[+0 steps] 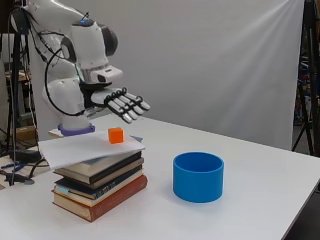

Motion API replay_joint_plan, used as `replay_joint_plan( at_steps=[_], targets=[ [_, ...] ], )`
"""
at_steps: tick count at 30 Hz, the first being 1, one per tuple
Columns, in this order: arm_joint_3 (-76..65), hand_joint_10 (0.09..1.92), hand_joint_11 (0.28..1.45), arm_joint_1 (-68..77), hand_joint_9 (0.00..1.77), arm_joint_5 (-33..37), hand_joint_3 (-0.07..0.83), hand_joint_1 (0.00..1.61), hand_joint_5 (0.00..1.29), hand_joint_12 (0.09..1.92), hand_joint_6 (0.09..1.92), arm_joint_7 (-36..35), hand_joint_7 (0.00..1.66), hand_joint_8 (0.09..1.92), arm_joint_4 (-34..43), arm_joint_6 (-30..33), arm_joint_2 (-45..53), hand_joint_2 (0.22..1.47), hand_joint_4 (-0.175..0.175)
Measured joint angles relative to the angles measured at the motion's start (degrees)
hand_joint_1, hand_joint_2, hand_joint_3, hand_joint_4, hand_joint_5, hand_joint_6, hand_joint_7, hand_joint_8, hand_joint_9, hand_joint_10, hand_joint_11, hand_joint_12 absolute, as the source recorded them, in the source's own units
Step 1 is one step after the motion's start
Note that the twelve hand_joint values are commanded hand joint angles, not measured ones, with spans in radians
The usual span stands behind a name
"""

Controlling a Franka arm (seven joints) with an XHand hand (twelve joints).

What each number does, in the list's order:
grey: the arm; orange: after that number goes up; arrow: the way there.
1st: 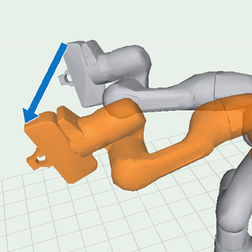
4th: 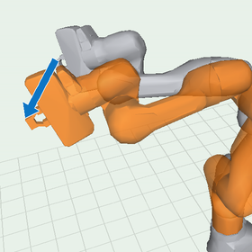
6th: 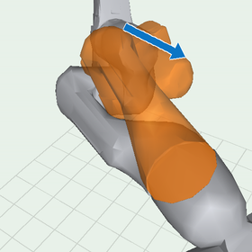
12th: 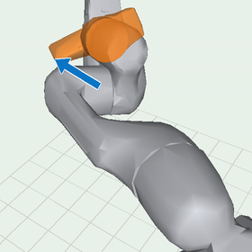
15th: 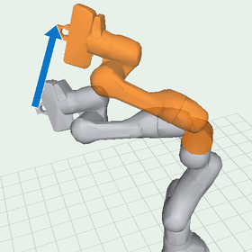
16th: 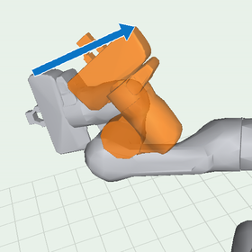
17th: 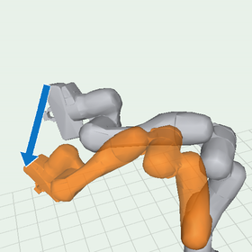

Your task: Teleoperate dual arm-hand system to pick and place objects

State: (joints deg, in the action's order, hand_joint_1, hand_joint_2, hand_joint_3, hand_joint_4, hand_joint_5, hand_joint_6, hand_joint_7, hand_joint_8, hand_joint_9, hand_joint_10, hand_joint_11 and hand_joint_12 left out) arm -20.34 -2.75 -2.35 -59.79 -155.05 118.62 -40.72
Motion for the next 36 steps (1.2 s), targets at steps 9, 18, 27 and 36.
replay_joint_plan(
  at_steps=[9,18,27,36],
  targets=[
    [-4.42,0.09,0.44,-0.03,0.4,-2.08,0.002,0.37,0.28,0.09,0.09,2.9,0.33,0.09,-0.53,2.64,7.46,1.02,0.068],
    [-4.71,0.09,0.44,-0.48,0.38,-1.51,0.004,0.42,0.29,0.09,0.09,3.6,0.32,0.09,0.42,3.53,7.49,1.04,0.082],
    [-3.69,0.09,0.44,-2.42,0.39,-4.01,0.008,0.42,0.33,0.09,0.09,0.93,0.34,0.09,-4.11,3.08,1.71,1.06,0.079],
    [-7.13,1.68,0.75,-4.49,1.18,-7.97,0.004,0.9,0.75,1.59,1.28,-0.34,0.98,1.49,-6.05,1.93,-0.32,1.22,0.174]
  ],
)
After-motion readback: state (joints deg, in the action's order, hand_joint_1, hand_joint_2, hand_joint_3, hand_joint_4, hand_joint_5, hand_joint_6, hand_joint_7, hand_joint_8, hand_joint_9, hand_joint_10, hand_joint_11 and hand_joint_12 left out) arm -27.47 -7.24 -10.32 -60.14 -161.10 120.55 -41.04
